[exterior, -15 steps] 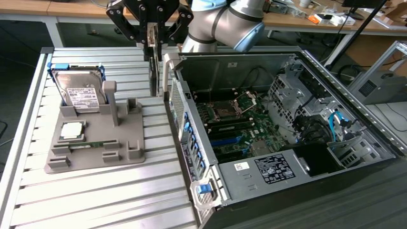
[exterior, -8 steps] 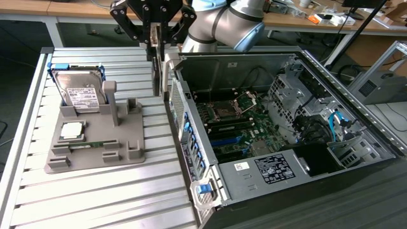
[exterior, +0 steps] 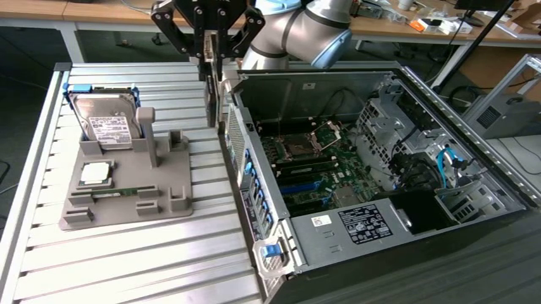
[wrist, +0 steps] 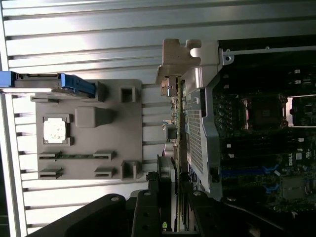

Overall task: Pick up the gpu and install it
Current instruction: 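Pick up the gpu and move the gpu toward the slot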

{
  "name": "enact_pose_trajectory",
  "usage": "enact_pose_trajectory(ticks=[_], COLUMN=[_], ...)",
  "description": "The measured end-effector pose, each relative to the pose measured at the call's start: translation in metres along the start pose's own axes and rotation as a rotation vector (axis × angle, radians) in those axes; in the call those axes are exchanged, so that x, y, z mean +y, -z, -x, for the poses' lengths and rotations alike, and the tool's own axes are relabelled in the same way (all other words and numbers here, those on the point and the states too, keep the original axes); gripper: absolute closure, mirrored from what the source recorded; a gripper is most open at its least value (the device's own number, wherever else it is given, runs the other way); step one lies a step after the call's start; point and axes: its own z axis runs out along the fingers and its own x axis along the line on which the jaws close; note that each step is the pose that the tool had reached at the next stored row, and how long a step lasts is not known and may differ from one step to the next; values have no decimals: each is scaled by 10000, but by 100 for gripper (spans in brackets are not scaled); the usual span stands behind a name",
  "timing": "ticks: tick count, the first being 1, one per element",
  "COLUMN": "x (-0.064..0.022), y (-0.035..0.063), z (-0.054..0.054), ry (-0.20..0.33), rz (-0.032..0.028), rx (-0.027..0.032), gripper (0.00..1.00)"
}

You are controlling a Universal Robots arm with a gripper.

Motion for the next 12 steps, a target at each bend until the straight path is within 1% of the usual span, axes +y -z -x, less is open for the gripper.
enact_pose_trajectory(ticks=[8,12], x=[5,10], y=[-2,-4], z=[69,127], ry=[-1,-1], rz=[0,0], rx=[0,0], gripper=[73,73])
